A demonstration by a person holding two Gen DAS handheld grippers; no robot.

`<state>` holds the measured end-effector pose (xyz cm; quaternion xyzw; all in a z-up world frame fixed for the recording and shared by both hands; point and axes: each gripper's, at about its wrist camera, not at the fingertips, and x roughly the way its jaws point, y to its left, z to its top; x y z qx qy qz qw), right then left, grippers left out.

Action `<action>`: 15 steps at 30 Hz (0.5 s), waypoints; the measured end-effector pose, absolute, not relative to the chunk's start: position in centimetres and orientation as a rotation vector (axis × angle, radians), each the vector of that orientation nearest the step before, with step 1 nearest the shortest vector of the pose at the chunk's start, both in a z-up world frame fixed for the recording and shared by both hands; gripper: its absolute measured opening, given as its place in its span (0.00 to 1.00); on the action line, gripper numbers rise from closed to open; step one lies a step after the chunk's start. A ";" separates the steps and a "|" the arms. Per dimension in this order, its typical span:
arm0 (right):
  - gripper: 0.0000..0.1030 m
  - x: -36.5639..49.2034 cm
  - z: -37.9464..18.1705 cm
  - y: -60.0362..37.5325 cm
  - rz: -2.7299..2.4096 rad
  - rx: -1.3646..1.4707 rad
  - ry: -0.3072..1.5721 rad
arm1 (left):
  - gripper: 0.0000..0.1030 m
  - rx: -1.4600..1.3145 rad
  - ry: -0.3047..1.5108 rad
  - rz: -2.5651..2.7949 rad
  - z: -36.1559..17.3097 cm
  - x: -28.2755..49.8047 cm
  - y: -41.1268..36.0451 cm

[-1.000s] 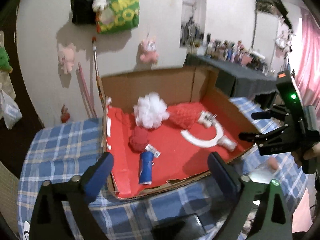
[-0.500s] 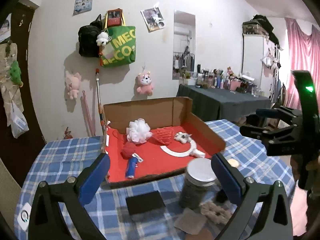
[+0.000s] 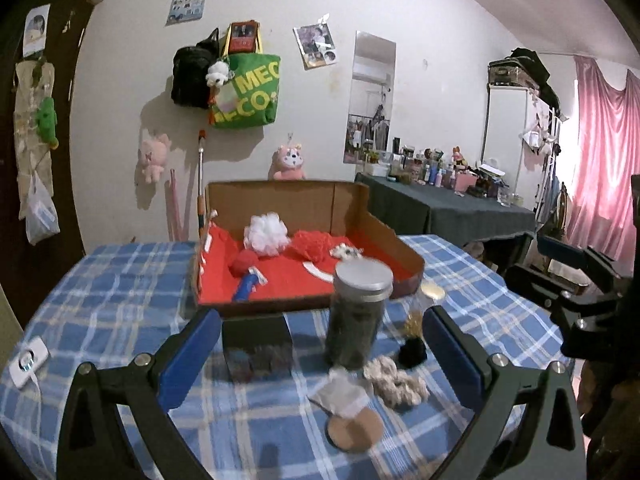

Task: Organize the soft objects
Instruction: 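Open both tools releasing the items and withdraw them from the box, then grasp the cream crocheted scrunchie with the right tool while the left tool grasps the tan sponge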

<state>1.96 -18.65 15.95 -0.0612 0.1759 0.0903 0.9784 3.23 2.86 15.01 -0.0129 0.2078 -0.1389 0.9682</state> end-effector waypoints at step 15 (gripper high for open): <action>0.95 3.7 7.3 -18.8 0.209 -0.071 0.532 | 1.00 -0.058 0.636 -0.305 6.1 4.3 1.7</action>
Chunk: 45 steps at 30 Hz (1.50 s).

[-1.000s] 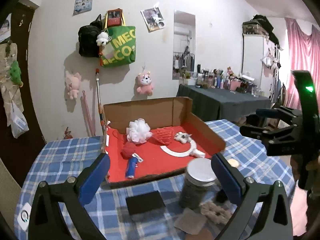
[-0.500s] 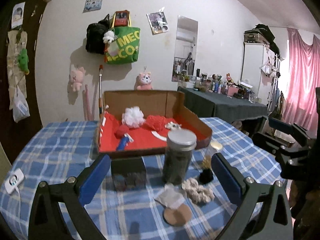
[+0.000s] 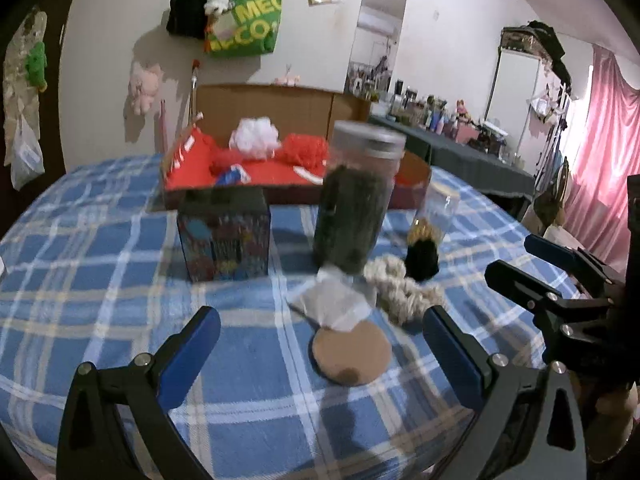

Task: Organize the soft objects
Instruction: 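Grasp the cream crocheted scrunchie with the right tool while the left tool grasps the tan sponge, then lift the scrunchie and tan sponge and carry them over the box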

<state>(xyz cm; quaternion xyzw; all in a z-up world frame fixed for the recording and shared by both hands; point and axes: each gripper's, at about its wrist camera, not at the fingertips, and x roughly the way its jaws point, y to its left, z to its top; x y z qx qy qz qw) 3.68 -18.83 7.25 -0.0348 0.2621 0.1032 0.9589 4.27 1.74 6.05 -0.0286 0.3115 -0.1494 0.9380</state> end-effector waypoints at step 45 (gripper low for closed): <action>0.29 6.4 5.5 -19.4 0.445 0.084 0.645 | 0.30 -0.009 0.707 -0.480 6.6 6.4 0.2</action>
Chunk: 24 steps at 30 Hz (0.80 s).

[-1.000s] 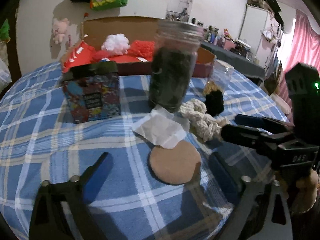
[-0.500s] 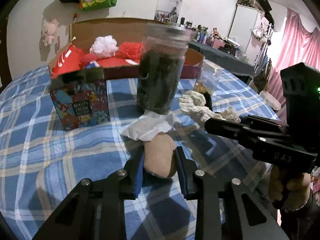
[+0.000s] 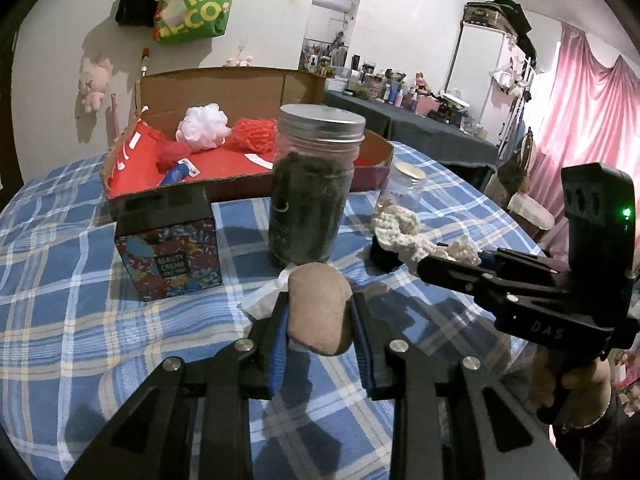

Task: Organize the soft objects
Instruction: 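Lift the scrunchie and tan sponge and carry them over the box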

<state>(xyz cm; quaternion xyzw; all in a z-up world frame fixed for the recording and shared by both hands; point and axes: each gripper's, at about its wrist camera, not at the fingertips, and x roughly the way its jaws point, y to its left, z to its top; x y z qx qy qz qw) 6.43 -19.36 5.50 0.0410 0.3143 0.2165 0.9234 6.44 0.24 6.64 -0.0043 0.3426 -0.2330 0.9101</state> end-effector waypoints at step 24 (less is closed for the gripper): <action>0.29 5.7 4.9 -23.1 0.343 0.105 0.669 | 0.30 -0.083 0.744 -0.358 6.0 7.2 5.3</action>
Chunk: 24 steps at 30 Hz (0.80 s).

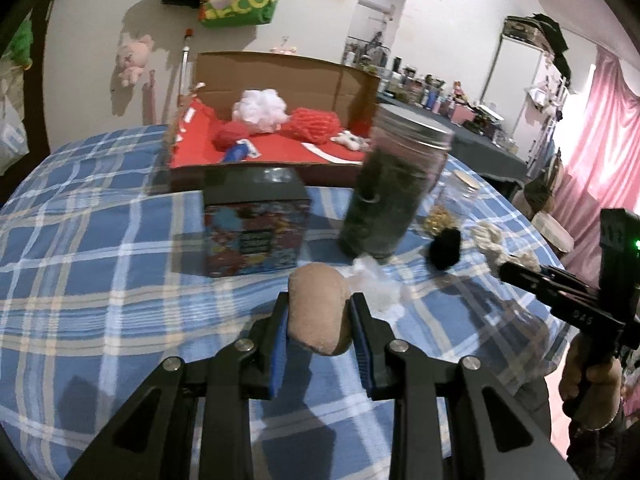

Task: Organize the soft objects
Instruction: 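Lift the scrunchie and tan sponge and carry them over the box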

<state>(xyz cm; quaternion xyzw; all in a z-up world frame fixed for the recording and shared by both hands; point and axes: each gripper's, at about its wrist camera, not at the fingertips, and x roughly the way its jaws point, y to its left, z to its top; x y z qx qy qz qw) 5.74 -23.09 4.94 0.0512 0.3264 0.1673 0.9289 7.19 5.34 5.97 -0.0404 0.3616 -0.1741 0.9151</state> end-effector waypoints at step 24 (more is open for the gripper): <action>0.29 11.9 6.0 -29.2 0.211 0.068 0.744 | 0.30 -0.058 0.807 -0.284 5.4 14.0 13.5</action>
